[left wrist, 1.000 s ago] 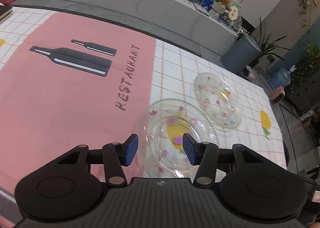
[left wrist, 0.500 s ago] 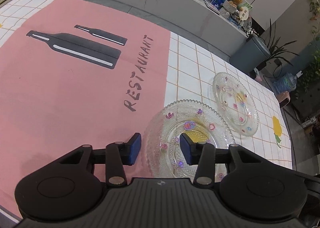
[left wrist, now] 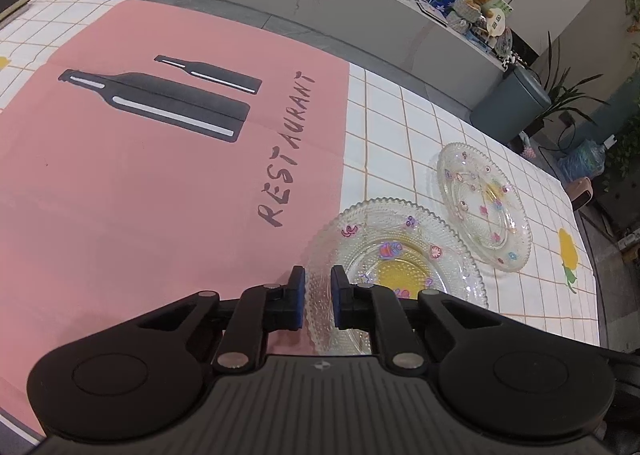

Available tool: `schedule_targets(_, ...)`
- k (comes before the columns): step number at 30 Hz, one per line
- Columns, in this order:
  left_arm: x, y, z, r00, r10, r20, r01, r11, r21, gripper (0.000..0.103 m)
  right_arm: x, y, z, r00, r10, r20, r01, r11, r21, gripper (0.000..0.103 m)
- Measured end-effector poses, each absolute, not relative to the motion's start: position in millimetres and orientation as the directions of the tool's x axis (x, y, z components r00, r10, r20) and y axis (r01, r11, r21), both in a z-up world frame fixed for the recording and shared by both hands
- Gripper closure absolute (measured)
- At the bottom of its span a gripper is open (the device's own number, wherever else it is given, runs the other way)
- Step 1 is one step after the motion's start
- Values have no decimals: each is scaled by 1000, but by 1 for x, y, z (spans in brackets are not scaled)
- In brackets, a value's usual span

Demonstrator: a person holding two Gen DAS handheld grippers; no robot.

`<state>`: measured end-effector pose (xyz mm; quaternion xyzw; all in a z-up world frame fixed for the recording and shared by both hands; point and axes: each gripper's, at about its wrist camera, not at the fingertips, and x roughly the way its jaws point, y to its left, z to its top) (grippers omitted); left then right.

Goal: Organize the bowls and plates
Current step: 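Lift the glass plate and carry it toward the 'Fruity' plate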

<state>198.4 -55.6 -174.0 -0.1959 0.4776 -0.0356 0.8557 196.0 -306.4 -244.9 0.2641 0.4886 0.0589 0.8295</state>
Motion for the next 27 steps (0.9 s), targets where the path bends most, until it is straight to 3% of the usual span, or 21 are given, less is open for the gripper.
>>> schedule_targets(27, 149, -38, -135, 592, -237, -770, -126, 917, -379, 92, 163, -293, -212, 503, 389, -772, 104, 859, 501, 94)
